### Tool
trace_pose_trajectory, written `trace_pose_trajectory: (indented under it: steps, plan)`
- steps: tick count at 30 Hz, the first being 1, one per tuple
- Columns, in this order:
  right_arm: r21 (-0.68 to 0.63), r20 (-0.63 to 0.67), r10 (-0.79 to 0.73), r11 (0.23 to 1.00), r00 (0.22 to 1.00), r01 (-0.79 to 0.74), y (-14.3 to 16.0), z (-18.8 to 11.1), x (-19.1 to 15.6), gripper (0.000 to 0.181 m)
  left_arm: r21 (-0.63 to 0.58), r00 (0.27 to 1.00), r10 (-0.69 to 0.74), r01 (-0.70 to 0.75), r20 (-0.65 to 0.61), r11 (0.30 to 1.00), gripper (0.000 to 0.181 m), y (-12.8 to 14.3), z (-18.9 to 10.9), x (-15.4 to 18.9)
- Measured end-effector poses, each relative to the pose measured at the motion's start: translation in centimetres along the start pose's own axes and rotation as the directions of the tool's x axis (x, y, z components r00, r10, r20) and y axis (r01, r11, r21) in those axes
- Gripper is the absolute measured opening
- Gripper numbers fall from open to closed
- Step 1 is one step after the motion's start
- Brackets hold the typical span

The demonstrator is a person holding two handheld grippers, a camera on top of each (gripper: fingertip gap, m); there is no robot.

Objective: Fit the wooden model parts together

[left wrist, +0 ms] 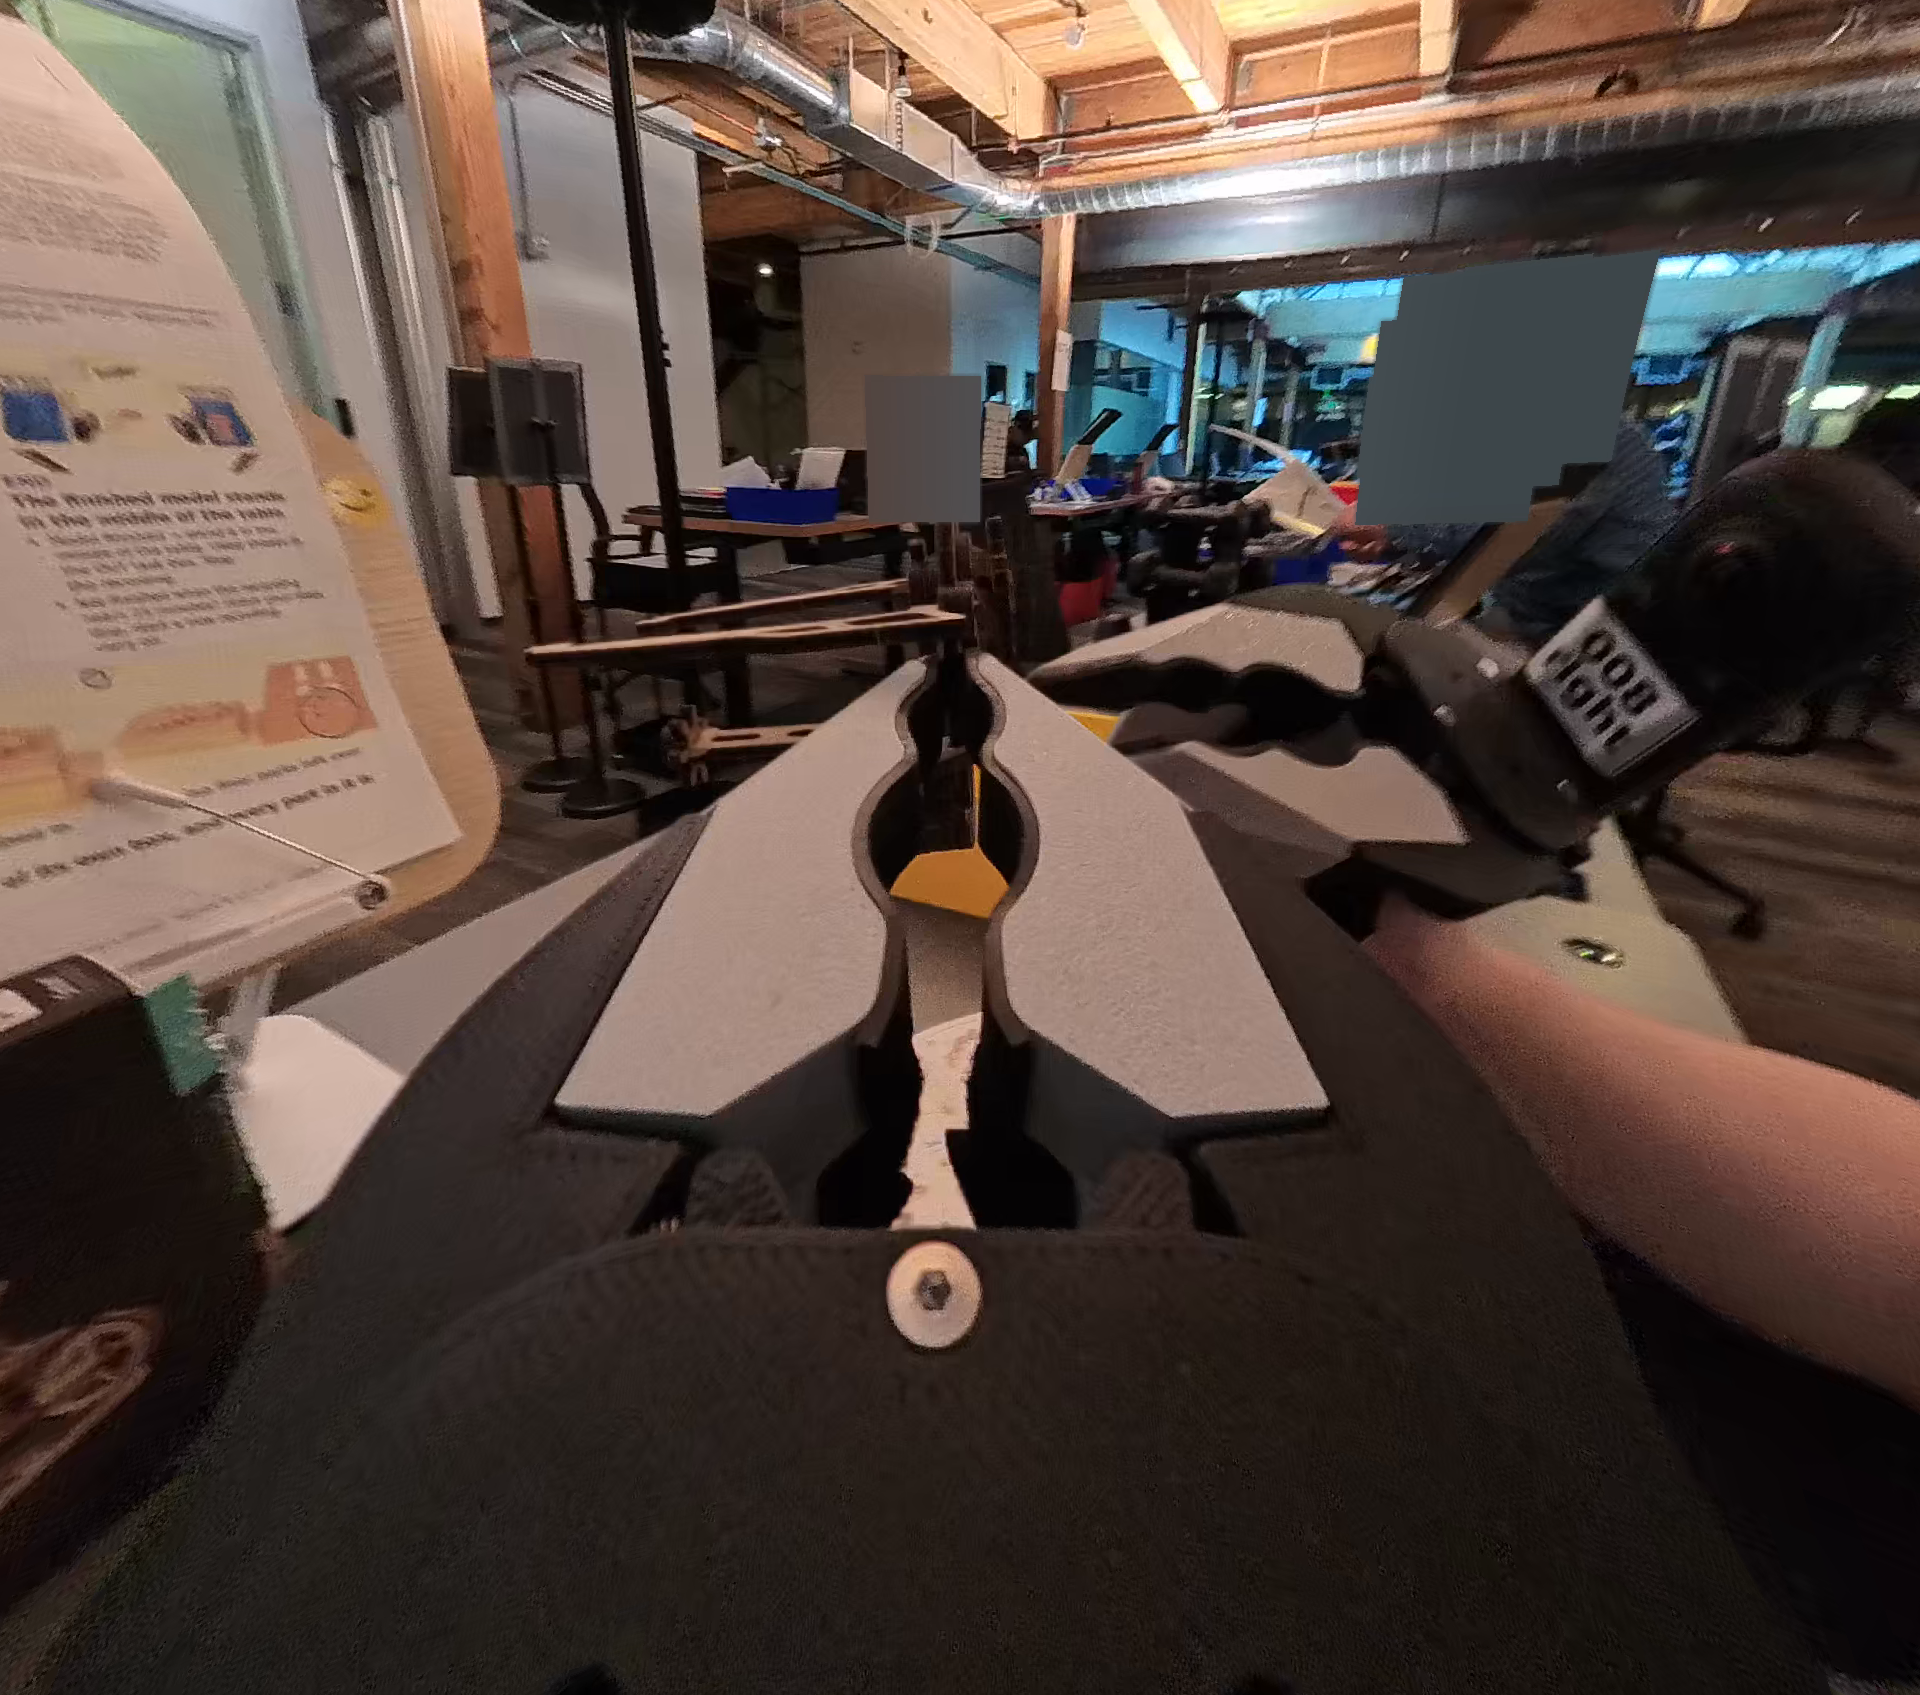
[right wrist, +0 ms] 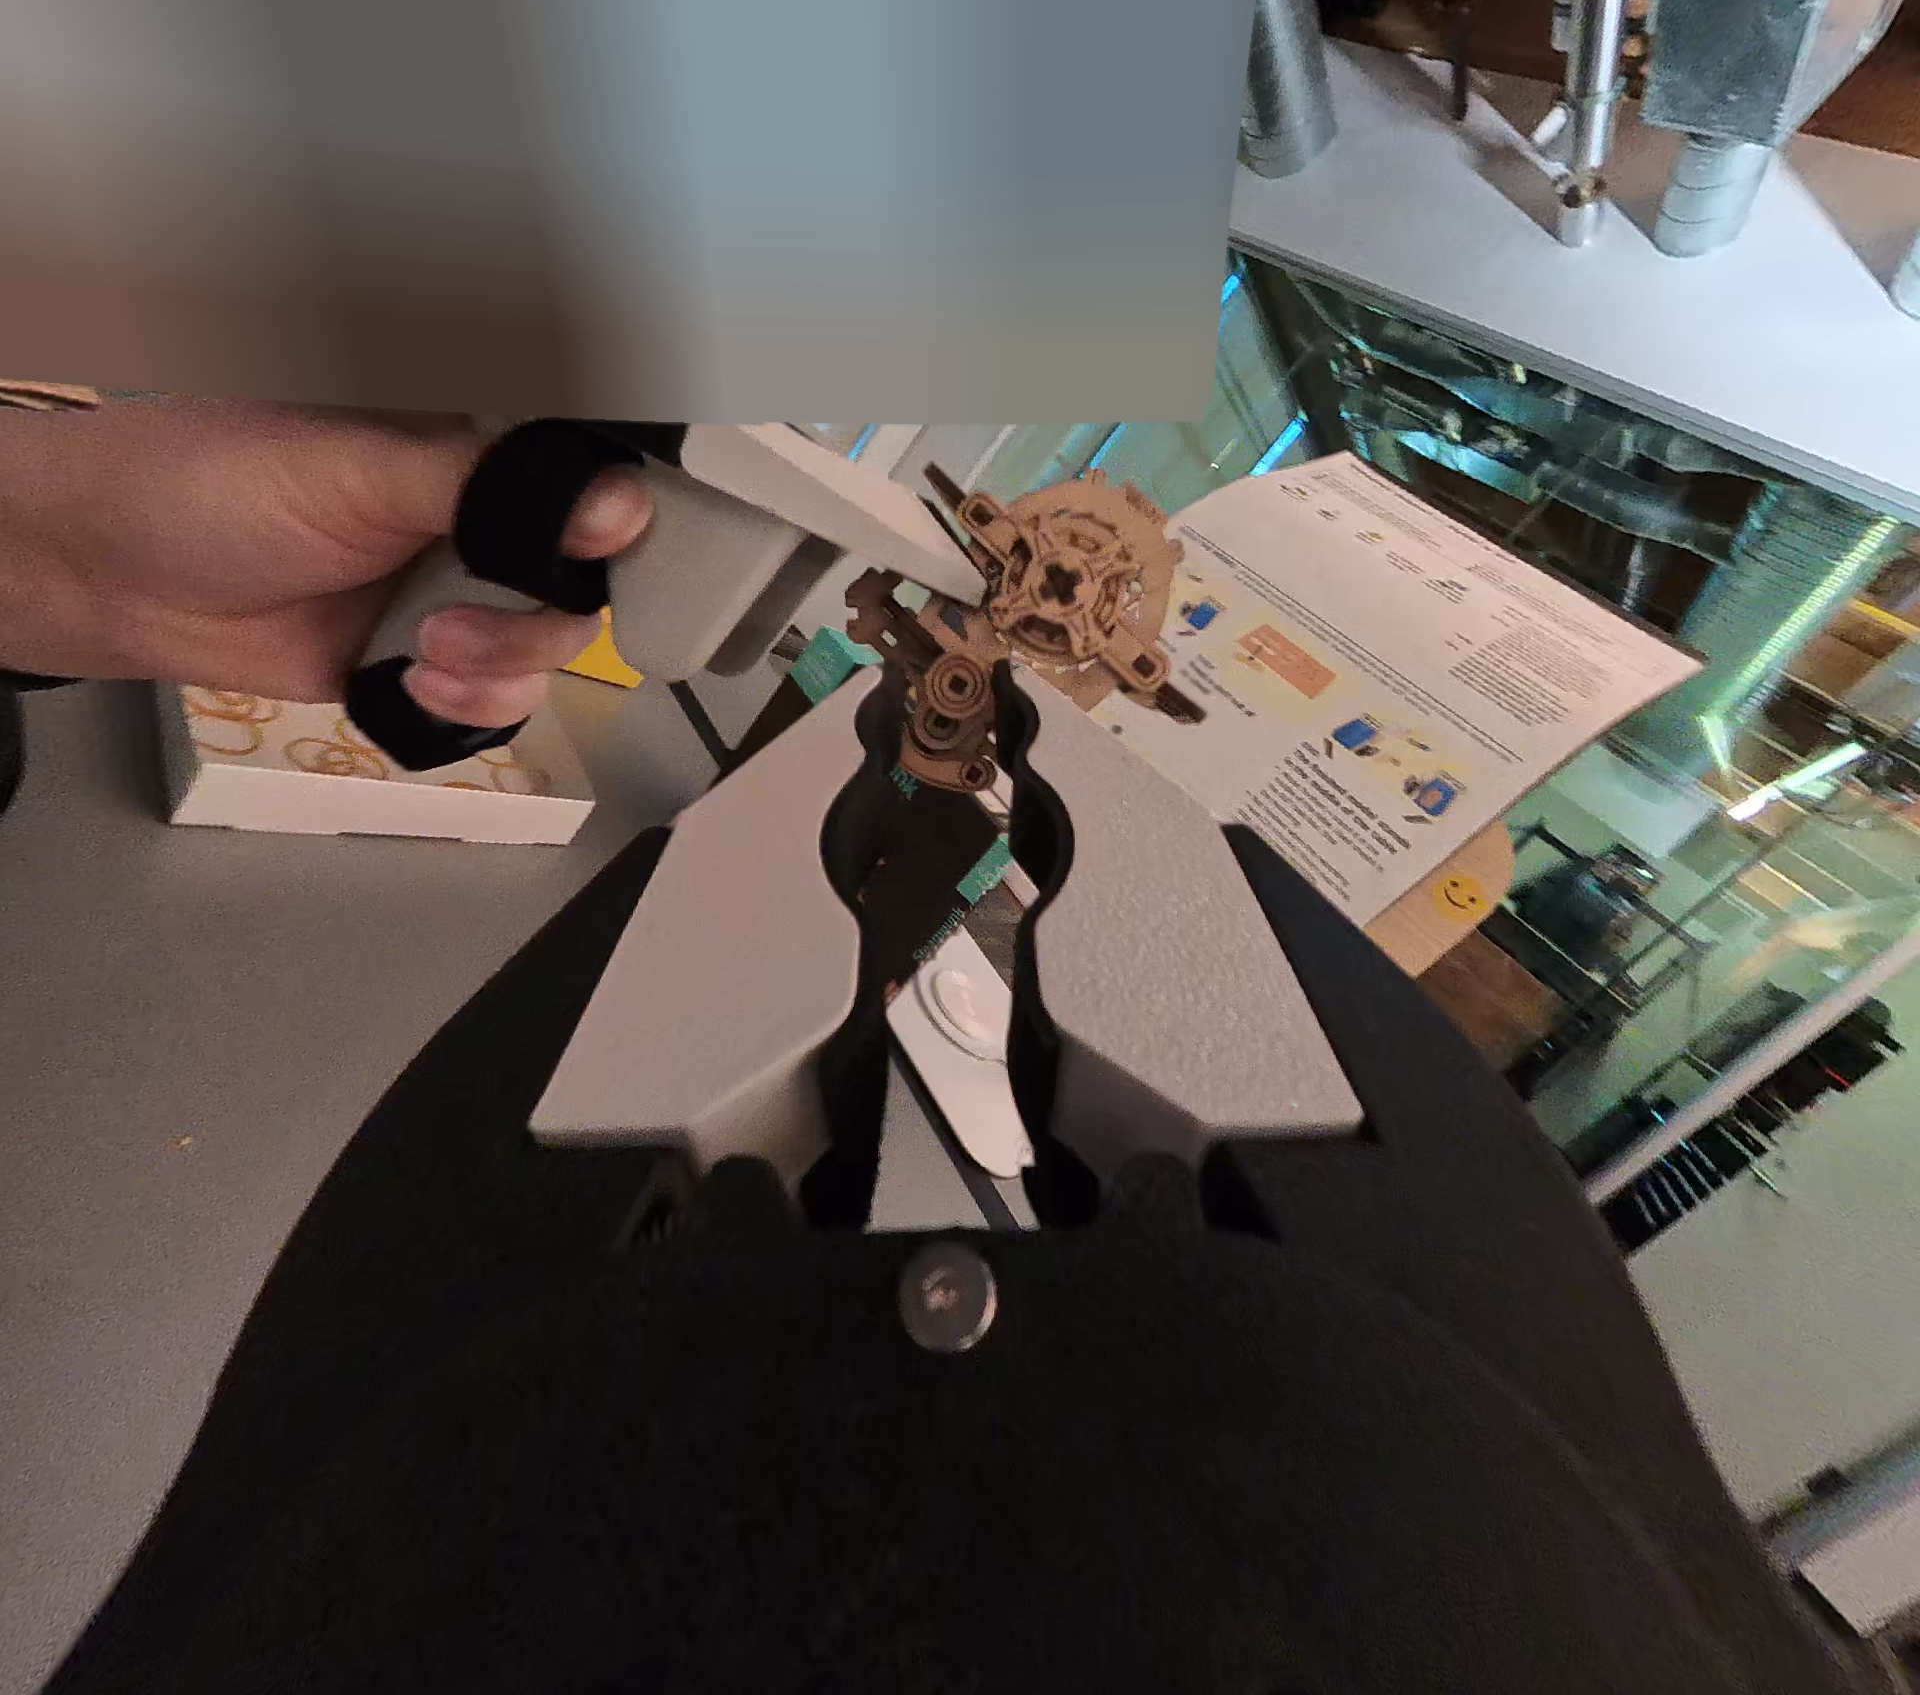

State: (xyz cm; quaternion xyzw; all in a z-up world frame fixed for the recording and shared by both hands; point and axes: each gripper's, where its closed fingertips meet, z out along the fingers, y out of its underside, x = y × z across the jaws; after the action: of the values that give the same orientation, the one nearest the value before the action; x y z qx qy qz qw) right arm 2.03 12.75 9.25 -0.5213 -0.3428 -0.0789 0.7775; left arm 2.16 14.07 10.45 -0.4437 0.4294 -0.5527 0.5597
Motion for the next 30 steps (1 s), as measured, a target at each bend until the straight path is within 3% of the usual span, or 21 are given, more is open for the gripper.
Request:
trace_pose_trajectory:
  steps: [2, 6, 10, 17, 24, 30]
  plan:
    - [0.021, 0.039, 0.008, 1.0, 0.999, -0.009, -0.5, -0.5, 0.1, 0.015, -0.007, 0.998, 0.058, -0.057, 0.021, 0.998, 0.0, 0.3, 0.1, -0.2]
    - [-0.036, -0.031, 0.032, 0.999, 0.999, -0.033, -0.8, -1.0, 2.5, 0.028, -0.026, 0.994, 0.107, -0.106, 0.029, 0.994, 0.0, 1.0, 0.3, -0.3]
    - [-0.18, -0.095, -0.156, 0.974, 0.983, 0.138, 0.4, -0.8, 3.0, 0.029, -0.051, 0.995, 0.096, -0.095, 0.022, 0.994, 0.0, 1.5, 0.6, 0.0]
    - [-0.299, -0.032, -0.485, 0.839, 0.874, 0.454, 0.7, -0.9, 2.0, 0.026, -0.104, 0.998, 0.054, -0.057, -0.037, 0.993, 0.0, 2.2, 0.8, 0.8]
    - [-0.35, 0.131, -0.576, 0.735, 0.807, 0.581, 1.3, -2.3, 1.3, 0.026, -0.209, 0.99, 0.02, -0.05, -0.142, 0.977, 0.0, 3.1, 0.8, 1.9]
    - [-0.362, 0.171, -0.633, 0.672, 0.755, 0.646, 1.3, -2.8, 0.9, 0.024, -0.268, 0.981, 0.016, -0.068, -0.191, 0.961, 0.0, 3.8, 0.7, 2.3]
